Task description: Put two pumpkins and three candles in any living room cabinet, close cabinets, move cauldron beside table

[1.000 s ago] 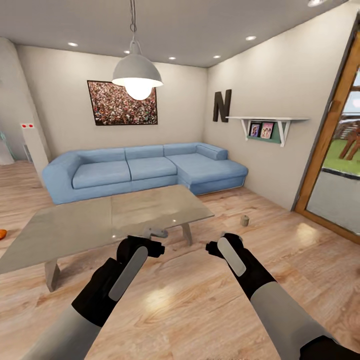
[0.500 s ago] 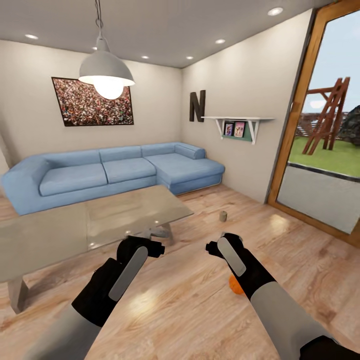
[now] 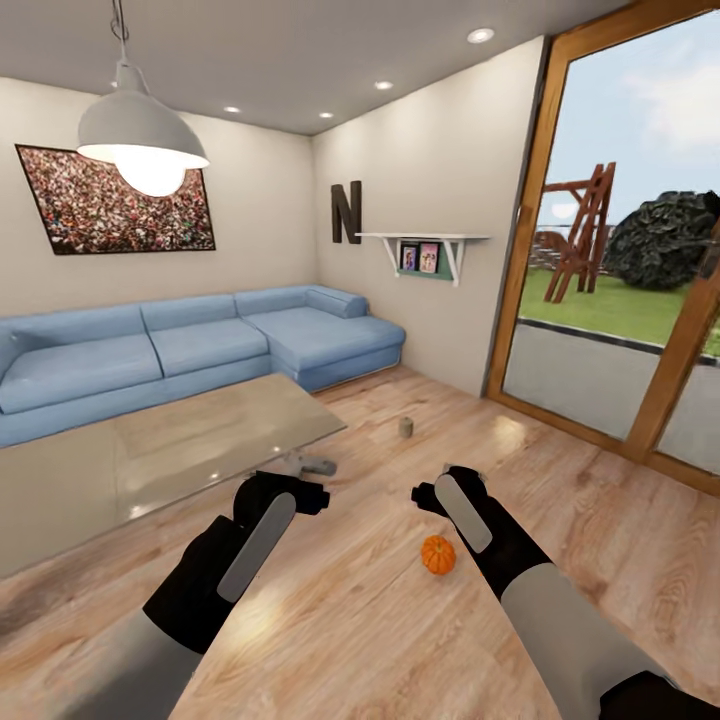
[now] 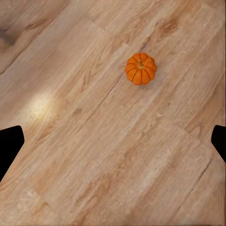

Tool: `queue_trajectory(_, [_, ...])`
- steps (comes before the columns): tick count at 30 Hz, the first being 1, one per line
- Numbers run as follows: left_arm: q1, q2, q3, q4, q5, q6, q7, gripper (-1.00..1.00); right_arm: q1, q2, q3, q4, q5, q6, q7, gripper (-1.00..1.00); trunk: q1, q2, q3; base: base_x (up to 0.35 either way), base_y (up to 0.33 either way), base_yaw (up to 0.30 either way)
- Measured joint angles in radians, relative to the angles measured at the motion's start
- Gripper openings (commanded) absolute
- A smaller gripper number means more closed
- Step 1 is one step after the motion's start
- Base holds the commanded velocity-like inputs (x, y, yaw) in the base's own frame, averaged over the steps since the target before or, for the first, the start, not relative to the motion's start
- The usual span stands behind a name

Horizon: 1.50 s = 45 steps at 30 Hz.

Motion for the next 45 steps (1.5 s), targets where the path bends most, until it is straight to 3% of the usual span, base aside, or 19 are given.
queue_trajectory(10, [0.0, 0.0, -0.004, -0.001, 0.0, 0.0, 0.003, 1.0, 0.0, 0.0, 0.0, 0.0, 0.0, 0.0, 0.0, 1.0, 0.0, 0.0, 0.0, 0.145, -0.1, -0.193])
queue_trajectory(45, [0.0, 0.0, -0.009, -0.001, -0.001, 0.0, 0.003, 1.0, 0.0, 0.0, 0.0, 0.0, 0.0, 0.0, 0.0, 1.0, 0.0, 0.0, 0.016, 0.252, -0.22, -0.255])
